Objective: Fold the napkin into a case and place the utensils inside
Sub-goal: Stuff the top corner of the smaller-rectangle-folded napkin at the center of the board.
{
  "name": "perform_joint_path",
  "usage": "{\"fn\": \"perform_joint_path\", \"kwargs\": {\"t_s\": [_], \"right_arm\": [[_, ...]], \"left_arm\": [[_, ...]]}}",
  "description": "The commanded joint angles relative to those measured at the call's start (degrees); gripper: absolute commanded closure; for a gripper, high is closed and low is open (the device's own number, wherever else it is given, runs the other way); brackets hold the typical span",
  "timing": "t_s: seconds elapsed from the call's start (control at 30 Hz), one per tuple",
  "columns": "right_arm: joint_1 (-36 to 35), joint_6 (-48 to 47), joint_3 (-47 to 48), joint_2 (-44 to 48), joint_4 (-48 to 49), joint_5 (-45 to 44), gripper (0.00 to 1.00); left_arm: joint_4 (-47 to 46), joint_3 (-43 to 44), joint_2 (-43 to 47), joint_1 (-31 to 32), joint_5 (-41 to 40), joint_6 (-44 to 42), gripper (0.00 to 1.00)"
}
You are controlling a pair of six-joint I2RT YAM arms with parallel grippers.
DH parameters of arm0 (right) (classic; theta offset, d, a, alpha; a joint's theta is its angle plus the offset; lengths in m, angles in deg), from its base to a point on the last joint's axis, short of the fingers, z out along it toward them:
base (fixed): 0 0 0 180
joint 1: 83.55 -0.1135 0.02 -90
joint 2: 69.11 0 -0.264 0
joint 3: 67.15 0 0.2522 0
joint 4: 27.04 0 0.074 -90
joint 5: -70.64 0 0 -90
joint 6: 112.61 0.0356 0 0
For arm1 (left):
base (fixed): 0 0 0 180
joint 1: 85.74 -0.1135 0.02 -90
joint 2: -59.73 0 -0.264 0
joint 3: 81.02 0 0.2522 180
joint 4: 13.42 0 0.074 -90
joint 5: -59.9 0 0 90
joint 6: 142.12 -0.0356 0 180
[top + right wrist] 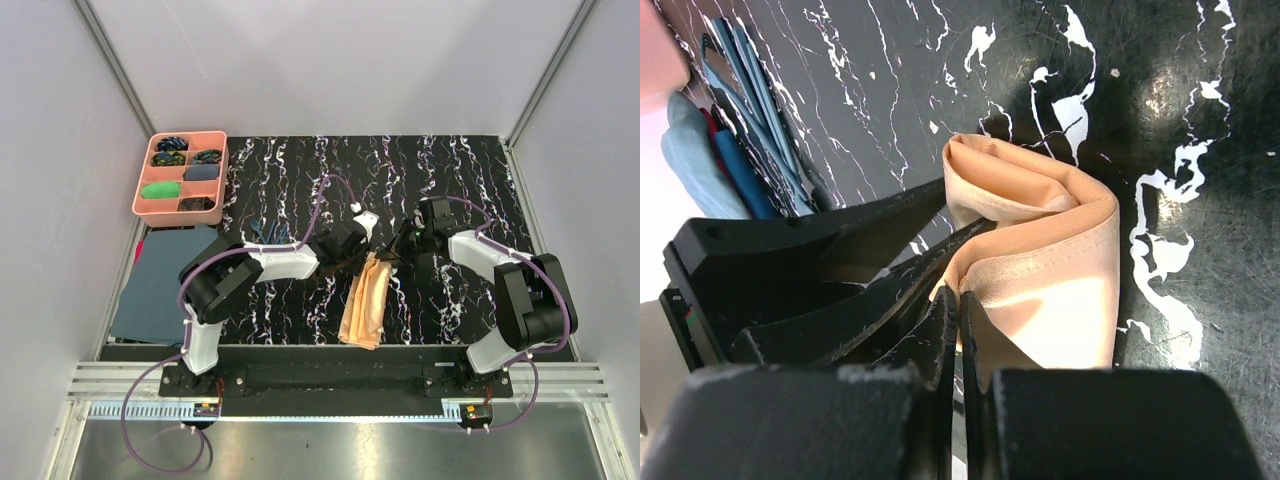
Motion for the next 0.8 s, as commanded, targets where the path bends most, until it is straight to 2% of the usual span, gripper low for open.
{"fn": "perform_joint_path", "kwargs": {"t_s": [0.0, 0.07, 0.2, 0.6, 0.67, 0.7, 0.73, 0.77], "right_arm": [[0.3, -1.0, 0.0, 0.5, -0.2, 1.7, 1.00], [0.3, -1.3, -0.4, 0.0, -0.1, 1.8, 1.00], [0.3, -2.1, -0.8, -0.7, -0.3, 1.8, 1.00], [0.2, -3.1, 0.1, -6.7, 1.8, 3.1, 1.00], [0.2, -2.9, -0.2, -6.4, 2.2, 2.6, 1.00], [0.2, -2.9, -0.3, -5.8, 2.1, 2.0, 1.00], [0.3, -2.9, -0.8, -5.4, 2.0, 1.6, 1.00], [0.3, -2.9, -1.2, -5.0, 2.0, 1.5, 1.00]], "left_arm": [[-2.5, 2.8, -0.6, 0.3, -2.0, -0.7, 0.69], [-1.9, 3.3, -0.3, 0.3, -4.0, 0.1, 0.83], [-0.2, 4.1, 1.0, 0.0, -4.5, 2.1, 0.89], [2.8, 5.0, 1.2, -1.7, 3.3, 7.2, 0.92], [3.4, 4.6, 1.7, -1.8, 2.6, 7.1, 0.85], [3.9, 4.8, 1.9, -1.8, 2.3, 7.0, 0.79], [4.4, 4.8, 2.7, -1.7, 1.1, 6.8, 0.68], [4.6, 4.7, 3.2, -1.6, 0.5, 6.5, 0.63]]}}
